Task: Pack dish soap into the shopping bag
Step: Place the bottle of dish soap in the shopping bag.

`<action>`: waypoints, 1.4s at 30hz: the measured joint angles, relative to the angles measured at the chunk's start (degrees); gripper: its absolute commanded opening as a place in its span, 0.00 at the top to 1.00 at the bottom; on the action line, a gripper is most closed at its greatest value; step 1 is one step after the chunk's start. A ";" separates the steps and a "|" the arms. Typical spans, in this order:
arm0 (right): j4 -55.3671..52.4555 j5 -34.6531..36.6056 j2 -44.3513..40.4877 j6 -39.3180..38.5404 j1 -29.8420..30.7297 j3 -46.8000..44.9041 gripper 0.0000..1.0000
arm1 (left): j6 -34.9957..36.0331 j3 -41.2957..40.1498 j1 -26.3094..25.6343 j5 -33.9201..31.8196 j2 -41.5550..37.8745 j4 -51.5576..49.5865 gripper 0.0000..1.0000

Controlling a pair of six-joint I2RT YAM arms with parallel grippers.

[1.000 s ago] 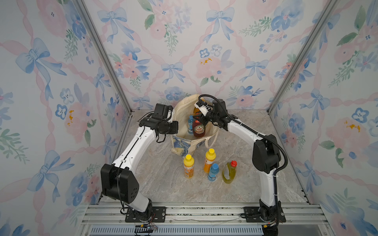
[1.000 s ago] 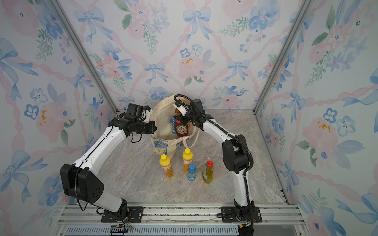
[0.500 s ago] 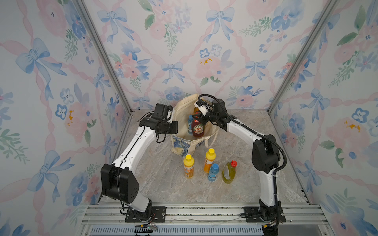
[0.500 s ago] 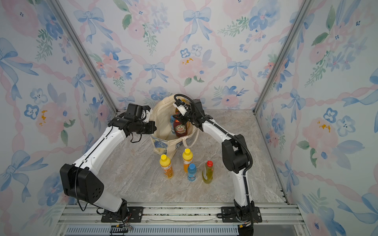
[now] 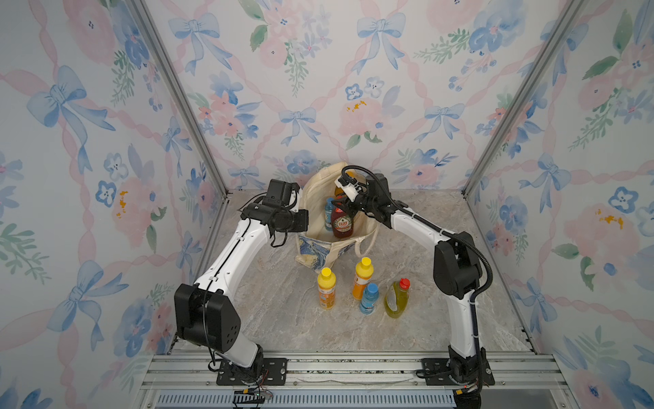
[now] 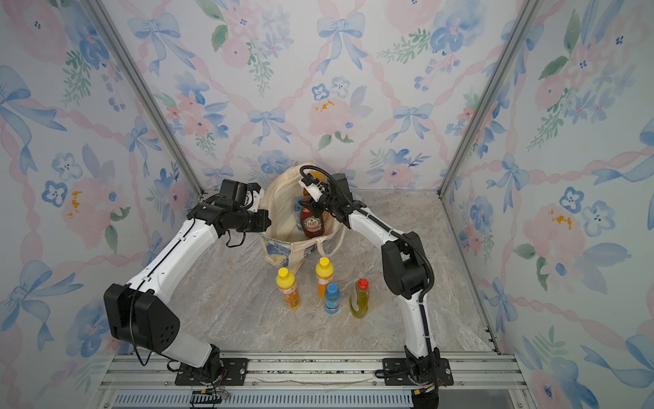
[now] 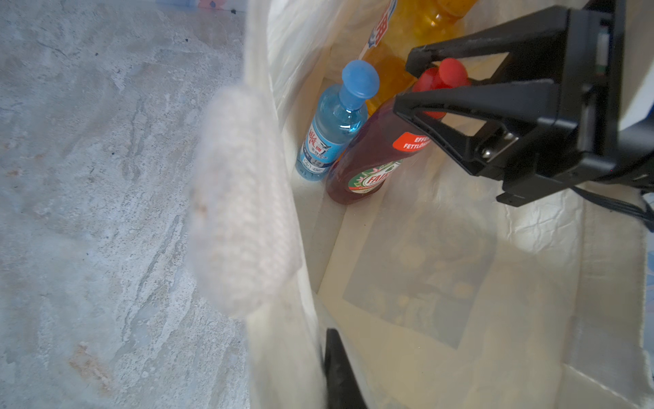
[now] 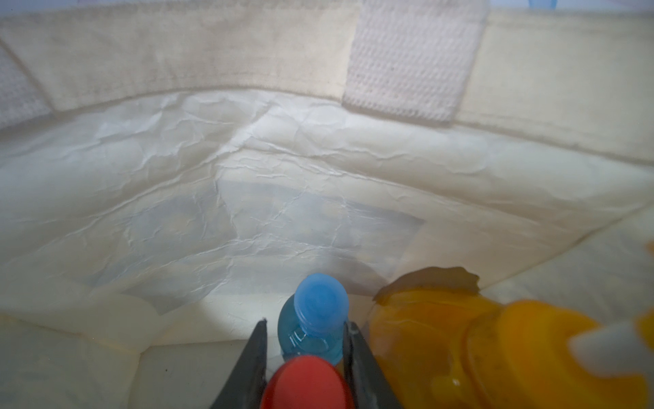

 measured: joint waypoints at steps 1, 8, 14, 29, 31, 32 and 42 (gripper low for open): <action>0.04 0.00 0.00 0.07 0.00 0.00 1.00 | 0.00 0.00 -0.02 0.00 0.00 0.00 0.93; 1.07 -0.87 0.00 1.46 -0.02 0.00 1.00 | -0.46 0.02 0.33 0.46 0.00 0.00 0.97; 4.26 -2.03 -0.02 4.42 -0.15 -0.35 1.00 | -0.87 0.02 0.37 0.87 0.00 0.00 0.97; 2.56 -1.44 -0.02 3.98 -0.57 -1.68 1.00 | -2.54 0.02 0.85 1.31 0.00 -0.04 0.65; 2.14 -1.07 -0.17 3.63 -0.61 -1.68 1.00 | -3.02 0.09 0.83 1.31 -0.02 -0.07 0.61; 1.81 -0.83 -0.37 3.63 -0.59 -1.68 1.00 | -3.19 0.20 0.70 1.09 -0.04 -0.07 0.60; -2.49 1.97 -0.61 3.65 -0.15 0.20 1.00 | 1.90 6.19 -10.60 -12.46 -3.96 -0.31 0.40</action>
